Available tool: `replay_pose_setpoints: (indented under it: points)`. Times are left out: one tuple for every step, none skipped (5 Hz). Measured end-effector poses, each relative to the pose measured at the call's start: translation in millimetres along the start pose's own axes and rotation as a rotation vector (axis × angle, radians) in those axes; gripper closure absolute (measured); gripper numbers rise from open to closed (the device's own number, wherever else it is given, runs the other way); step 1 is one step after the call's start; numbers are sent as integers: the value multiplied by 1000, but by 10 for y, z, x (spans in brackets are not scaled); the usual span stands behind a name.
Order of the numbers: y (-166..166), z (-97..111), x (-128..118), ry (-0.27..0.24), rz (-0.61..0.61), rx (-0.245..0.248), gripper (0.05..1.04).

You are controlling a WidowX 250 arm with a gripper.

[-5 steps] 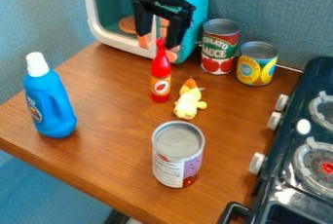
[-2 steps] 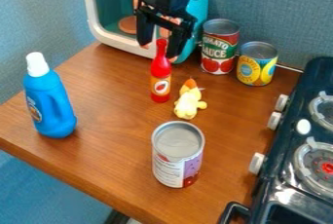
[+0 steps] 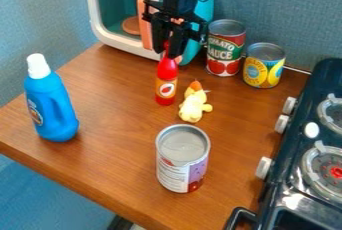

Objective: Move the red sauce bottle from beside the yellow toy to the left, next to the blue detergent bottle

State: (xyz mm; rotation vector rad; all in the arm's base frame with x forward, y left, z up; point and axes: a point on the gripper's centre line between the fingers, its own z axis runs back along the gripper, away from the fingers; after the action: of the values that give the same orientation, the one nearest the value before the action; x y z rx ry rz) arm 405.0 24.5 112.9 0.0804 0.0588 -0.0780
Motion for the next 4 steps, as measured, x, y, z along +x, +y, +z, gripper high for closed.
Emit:
replay_pose_setpoints:
  points:
    - [4, -15, -11, 2, 1, 0, 749]
    - [47, 40, -107, -25, 0, 2, 749]
    - [320, 317, -281, -106, 47, 22, 749]
    - [696, 362, -490, -122, 117, 26, 749]
